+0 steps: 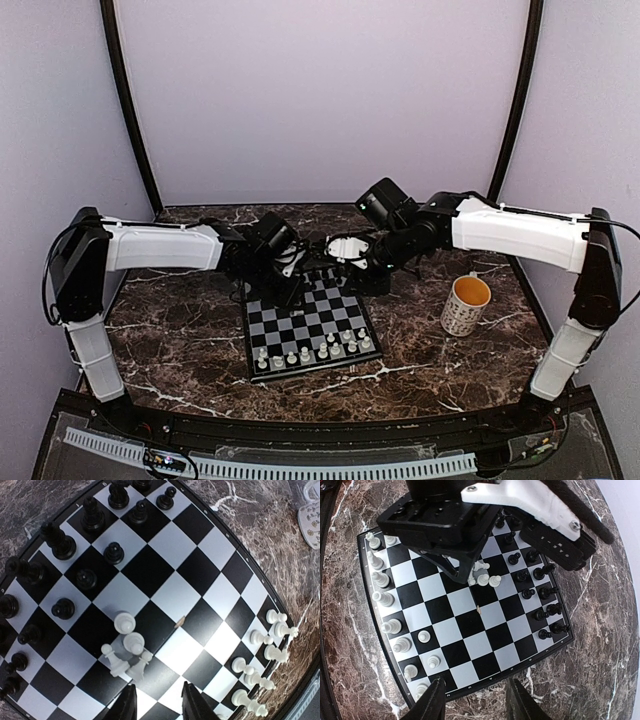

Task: Set up the chess pieces on the board
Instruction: Pick up the pawn from the chessboard.

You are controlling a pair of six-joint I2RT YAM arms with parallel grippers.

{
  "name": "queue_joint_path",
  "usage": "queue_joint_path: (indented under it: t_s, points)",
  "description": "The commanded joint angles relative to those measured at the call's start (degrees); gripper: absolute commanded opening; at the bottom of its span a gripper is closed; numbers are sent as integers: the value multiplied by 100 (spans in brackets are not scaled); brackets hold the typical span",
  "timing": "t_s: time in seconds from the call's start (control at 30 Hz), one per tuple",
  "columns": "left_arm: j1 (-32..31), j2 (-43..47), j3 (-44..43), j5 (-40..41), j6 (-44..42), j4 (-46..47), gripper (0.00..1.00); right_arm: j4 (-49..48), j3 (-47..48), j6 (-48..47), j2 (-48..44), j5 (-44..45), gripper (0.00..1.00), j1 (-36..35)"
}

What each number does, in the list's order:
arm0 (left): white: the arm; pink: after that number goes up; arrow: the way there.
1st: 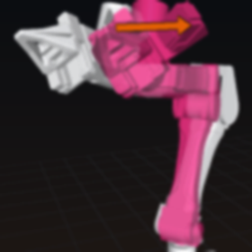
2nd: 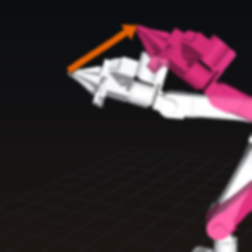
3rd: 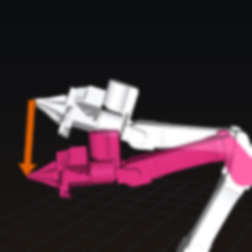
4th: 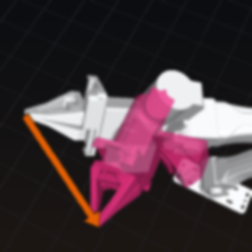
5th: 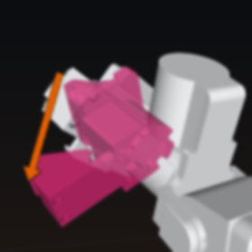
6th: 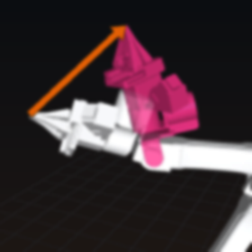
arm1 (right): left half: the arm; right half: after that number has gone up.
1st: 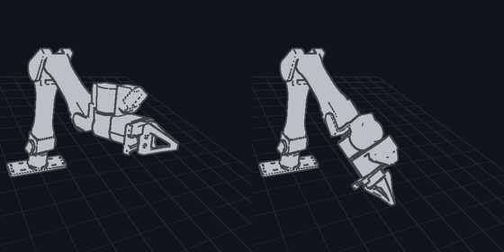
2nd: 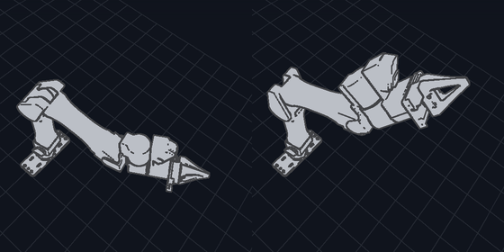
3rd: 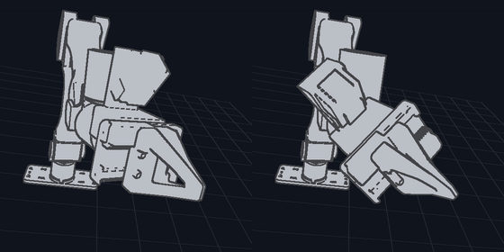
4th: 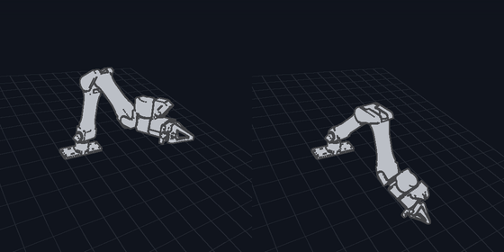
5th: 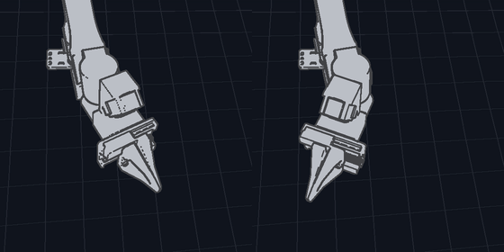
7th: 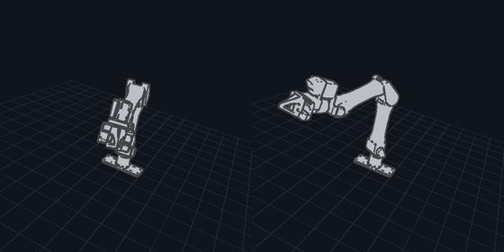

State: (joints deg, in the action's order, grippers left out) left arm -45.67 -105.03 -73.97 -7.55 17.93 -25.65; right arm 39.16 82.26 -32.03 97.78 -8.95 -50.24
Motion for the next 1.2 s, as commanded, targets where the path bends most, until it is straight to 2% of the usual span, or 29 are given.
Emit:
queue_joint_path:
  t_s: [0.0,0.3,0.6,0.83,1.0,1.17]
  points:
    - [14,-223,-412,155,215,-145,33,-149,10,83,-74,-17,42,23]
    - [14,-740,-1036,604,189,-540,27,-162,-17,83,-103,52,42,31]
    - [14,-1033,-1252,597,92,-652,23,-151,-17,74,-74,68,42,32]
    - [14,-1099,-1309,582,41,-733,20,-155,-26,65,-68,104,42,35]
    - [14,-1096,-1390,539,26,-871,11,-158,-32,57,-66,128,42,48]
    - [6,-910,-1391,518,-60,-908,7,-168,-43,42,-66,168,42,66]
